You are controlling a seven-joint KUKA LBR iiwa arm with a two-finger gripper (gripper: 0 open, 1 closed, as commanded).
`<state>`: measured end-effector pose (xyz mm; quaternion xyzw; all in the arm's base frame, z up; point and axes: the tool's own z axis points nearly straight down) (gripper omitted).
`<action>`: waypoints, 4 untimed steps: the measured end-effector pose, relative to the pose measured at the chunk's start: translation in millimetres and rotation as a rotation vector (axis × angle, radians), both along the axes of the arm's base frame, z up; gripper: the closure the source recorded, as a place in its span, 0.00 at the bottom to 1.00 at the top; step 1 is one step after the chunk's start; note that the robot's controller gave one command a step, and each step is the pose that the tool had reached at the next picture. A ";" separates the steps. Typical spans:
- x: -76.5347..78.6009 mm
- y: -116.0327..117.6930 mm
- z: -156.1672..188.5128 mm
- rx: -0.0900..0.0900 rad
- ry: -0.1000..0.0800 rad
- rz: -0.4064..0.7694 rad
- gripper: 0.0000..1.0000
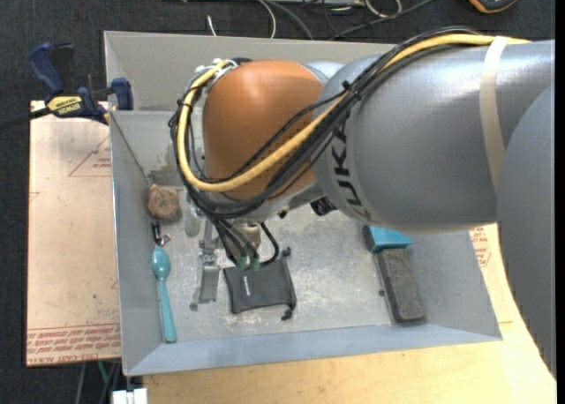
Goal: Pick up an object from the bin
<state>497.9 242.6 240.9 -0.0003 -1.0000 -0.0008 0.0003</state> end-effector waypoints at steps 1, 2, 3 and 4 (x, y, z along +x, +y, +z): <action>0.1 -0.2 0.0 0.000 0.000 0.001 0.00; 27.6 -51.1 -10.7 0.001 0.000 -0.034 0.00; 42.6 -61.5 -18.6 0.001 -0.003 -0.057 0.00; 39.2 -68.2 10.8 -0.001 0.007 -0.003 0.00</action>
Offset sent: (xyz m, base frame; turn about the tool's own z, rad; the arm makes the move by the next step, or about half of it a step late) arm 0.0286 -0.0545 -0.0110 0.0361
